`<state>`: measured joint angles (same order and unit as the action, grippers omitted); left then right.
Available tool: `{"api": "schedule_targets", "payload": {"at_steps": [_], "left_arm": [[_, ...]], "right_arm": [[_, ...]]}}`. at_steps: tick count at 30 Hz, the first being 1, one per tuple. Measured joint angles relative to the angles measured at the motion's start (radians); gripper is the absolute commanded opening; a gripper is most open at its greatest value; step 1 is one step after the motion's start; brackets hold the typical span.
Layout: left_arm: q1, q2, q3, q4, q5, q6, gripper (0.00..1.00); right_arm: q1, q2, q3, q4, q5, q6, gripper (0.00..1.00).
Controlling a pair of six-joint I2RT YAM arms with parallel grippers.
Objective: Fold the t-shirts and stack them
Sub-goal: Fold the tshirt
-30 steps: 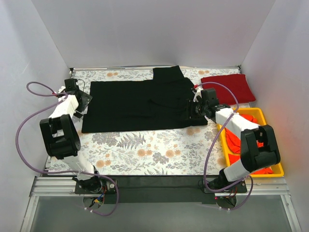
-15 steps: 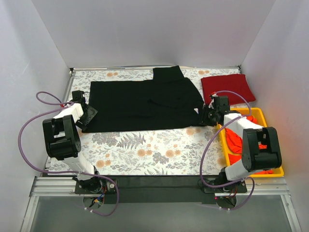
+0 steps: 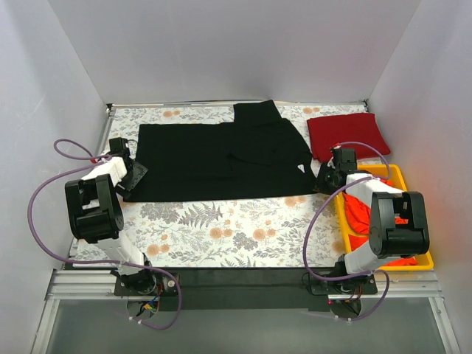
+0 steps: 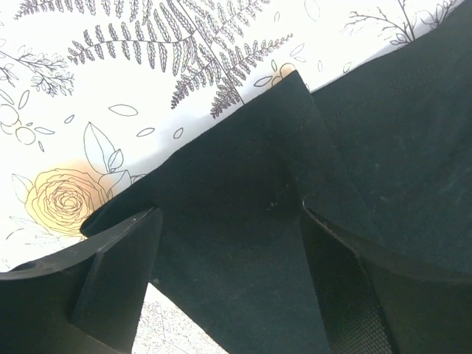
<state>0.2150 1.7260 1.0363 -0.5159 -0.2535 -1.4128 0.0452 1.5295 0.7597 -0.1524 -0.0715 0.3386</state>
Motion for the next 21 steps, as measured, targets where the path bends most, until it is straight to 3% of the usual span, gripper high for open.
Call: {"api": "schedule_targets", "payload": {"at_steps": [5, 9, 15, 21], "left_arm": [[0.0, -0.014, -0.001, -0.016, -0.006, 0.008, 0.78], [-0.037, -0.053, 0.001, -0.061, -0.039, 0.023, 0.87], [-0.303, -0.111, 0.088, -0.074, -0.049, 0.076, 0.89], [-0.492, -0.125, 0.121, 0.012, 0.081, 0.129, 0.89]], "right_arm": [[0.028, -0.045, 0.004, -0.047, 0.047, -0.022, 0.33], [0.116, -0.088, 0.051, -0.079, 0.062, -0.054, 0.42], [0.222, -0.093, 0.174, -0.076, -0.021, -0.103, 0.45], [0.259, 0.033, 0.277, 0.025, -0.144, -0.029, 0.46]]}}
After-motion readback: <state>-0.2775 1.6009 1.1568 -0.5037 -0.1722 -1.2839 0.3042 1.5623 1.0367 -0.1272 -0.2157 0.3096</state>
